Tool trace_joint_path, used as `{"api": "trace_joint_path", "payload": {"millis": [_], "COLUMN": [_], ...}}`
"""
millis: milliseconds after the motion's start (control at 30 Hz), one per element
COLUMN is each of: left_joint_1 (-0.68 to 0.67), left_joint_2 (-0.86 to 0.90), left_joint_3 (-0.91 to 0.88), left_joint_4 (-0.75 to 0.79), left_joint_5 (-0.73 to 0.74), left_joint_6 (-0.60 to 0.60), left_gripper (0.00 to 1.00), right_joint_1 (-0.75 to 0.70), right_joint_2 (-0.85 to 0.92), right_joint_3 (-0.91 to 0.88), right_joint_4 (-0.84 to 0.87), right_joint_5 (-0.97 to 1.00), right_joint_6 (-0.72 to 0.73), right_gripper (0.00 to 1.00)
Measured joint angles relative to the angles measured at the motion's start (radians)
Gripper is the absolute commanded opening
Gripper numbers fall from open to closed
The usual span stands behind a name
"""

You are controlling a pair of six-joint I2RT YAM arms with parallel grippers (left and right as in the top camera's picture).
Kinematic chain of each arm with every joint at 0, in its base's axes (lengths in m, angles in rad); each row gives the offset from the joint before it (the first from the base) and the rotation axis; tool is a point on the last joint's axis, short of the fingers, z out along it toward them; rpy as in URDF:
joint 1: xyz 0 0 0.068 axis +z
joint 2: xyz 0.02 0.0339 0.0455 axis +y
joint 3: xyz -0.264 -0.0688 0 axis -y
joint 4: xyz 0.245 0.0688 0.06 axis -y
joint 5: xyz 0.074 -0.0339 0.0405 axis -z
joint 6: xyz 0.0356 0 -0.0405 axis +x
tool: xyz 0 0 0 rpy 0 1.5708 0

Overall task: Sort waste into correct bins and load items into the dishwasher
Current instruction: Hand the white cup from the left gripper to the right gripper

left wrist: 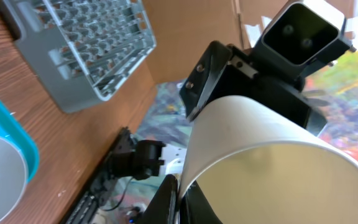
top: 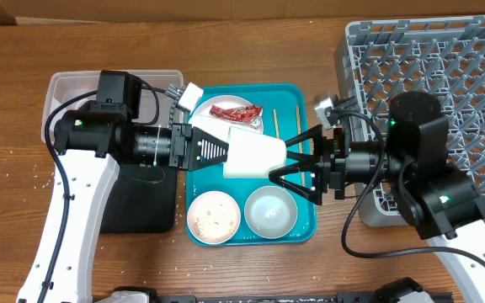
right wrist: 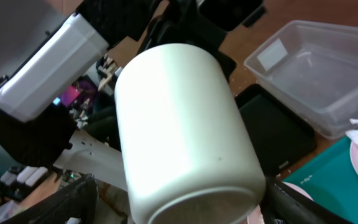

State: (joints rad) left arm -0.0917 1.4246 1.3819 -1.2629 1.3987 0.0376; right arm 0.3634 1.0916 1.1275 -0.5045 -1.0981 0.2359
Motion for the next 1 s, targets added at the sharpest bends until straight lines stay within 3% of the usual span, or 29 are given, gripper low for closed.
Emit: {"api": "trace_joint_path", "payload": {"millis": [33,100,333,400,433,467,567,800,1000], "left_joint_1": [0.000,0.000,-0.018,-0.018,-0.018,-0.018,-0.028,-0.030,-0.033], "left_joint_2": [0.000,-0.001,0.000,0.000,0.000,0.000,0.000,0.004,0.004], "left_joint_3": [0.000,0.000,0.000,0.000,0.000,0.000,0.000,0.000,0.000], "left_joint_4": [-0.001,-0.002,-0.009,-0.009,-0.009,-0.009,-0.007,-0.018,-0.049], "left_joint_5": [0.010,0.031,0.030,0.029,0.029,0.029,0.018,-0.120,-0.254], "left_joint_6": [0.000,0.004,0.014,0.018,0.018,0.018,0.021,-0.002,-0.009], "left_gripper": [0.04,0.04,0.04,0.04,0.13,0.28,1.00,1.00,1.00], "right_joint_1": [0.008,0.025,0.032,0.032,0.032,0.032,0.032,-0.098,-0.319], "right_joint_2": [0.000,0.002,0.002,0.002,0.001,0.001,0.002,-0.059,-0.126], "right_joint_3": [0.000,0.000,0.000,0.000,0.000,0.000,0.000,0.002,0.087], "right_joint_4": [0.011,0.017,0.016,0.016,0.017,0.016,0.016,-0.225,-0.666], "right_joint_5": [0.004,0.011,0.021,0.017,0.017,0.016,0.011,0.117,0.629], "right_joint_6": [0.007,0.009,0.012,0.020,0.023,0.023,0.023,0.021,0.034], "right_gripper": [0.68,0.78,0.55,0.52,0.52,0.52,0.52,0.51,0.51]}}
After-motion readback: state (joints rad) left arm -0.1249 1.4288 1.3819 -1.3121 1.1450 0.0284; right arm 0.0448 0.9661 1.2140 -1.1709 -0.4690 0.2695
